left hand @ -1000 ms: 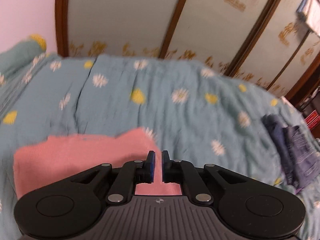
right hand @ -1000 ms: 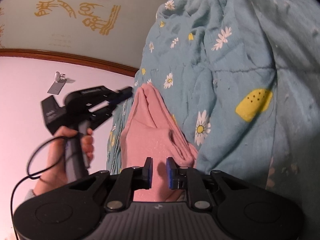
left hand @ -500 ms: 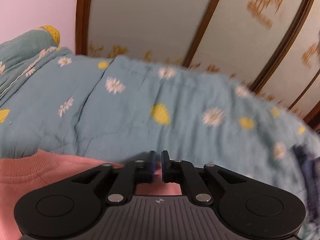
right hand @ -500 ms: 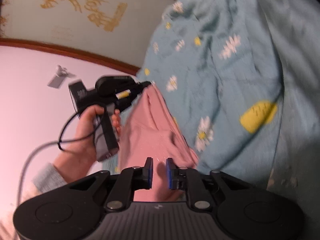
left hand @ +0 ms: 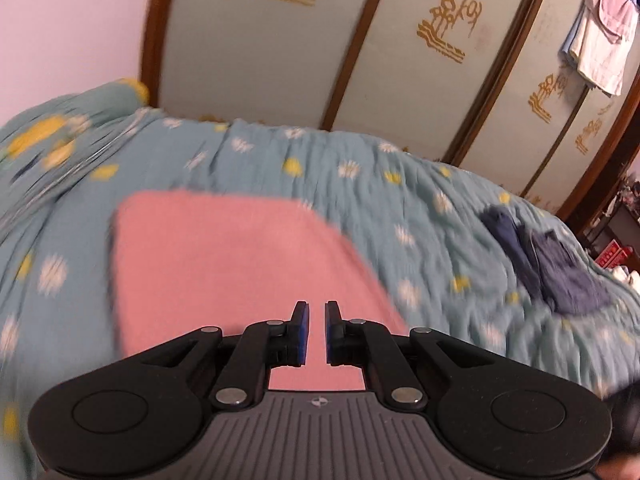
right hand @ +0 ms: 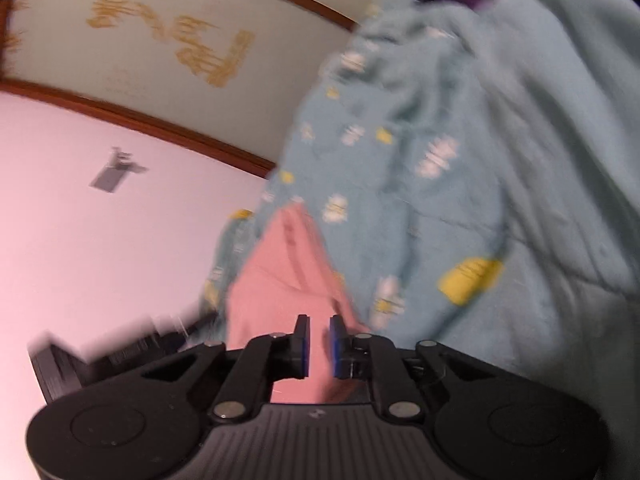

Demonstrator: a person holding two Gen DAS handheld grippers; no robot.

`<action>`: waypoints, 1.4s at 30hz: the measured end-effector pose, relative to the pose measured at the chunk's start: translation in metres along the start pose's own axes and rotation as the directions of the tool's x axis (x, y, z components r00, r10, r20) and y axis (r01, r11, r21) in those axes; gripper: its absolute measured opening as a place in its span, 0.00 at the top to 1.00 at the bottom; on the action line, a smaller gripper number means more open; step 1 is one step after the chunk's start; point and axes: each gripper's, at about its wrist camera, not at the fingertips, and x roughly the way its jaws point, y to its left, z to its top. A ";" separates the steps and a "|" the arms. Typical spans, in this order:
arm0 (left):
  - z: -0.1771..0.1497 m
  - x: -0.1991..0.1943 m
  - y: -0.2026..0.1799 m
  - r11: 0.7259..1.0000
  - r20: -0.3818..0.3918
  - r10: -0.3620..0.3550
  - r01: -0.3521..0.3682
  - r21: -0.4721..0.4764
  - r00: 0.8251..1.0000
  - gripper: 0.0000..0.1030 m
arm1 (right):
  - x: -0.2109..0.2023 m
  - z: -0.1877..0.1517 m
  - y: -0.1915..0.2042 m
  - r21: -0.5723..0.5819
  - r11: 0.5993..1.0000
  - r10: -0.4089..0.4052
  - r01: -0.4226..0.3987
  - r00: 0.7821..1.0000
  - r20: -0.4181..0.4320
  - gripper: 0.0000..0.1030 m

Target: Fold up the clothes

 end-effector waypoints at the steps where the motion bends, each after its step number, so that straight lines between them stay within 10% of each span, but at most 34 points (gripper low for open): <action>1: -0.019 -0.008 0.001 1.000 0.017 -0.011 0.011 -0.027 1.000 0.94 | 0.003 -0.002 0.002 -0.003 1.000 0.017 -0.017 1.000 -0.011 0.89; 9: -0.102 -0.005 -0.001 0.999 0.011 -0.006 0.007 -0.031 1.000 0.94 | 0.035 -0.021 -0.009 -0.024 0.997 -0.072 0.069 0.981 -0.180 0.96; 18: -0.117 -0.040 -0.006 0.999 0.111 -0.020 0.024 -0.032 0.994 0.88 | 0.033 -0.034 0.022 -0.103 0.991 0.065 -0.089 0.974 -0.218 0.88; 22: -0.122 -0.031 0.003 0.996 0.109 -0.009 0.018 -0.085 0.994 0.81 | 0.058 -0.054 0.023 -0.165 0.986 -0.013 -0.032 0.965 -0.262 0.96; 25: -0.132 -0.025 0.017 0.992 0.116 -0.009 0.023 -0.121 0.993 0.94 | 0.050 -0.048 0.010 -0.122 0.992 -0.005 -0.026 0.969 -0.247 1.00; 37: -0.160 -0.038 0.054 0.963 0.096 -0.012 0.038 -0.268 0.995 0.97 | -0.002 -0.005 -0.023 -0.027 0.995 -0.096 0.096 0.995 -0.002 0.97; 42: -0.159 -0.058 0.046 0.955 0.143 -0.050 0.089 -0.284 0.989 0.96 | -0.001 -0.003 -0.009 -0.046 0.999 -0.007 0.008 1.000 0.017 0.91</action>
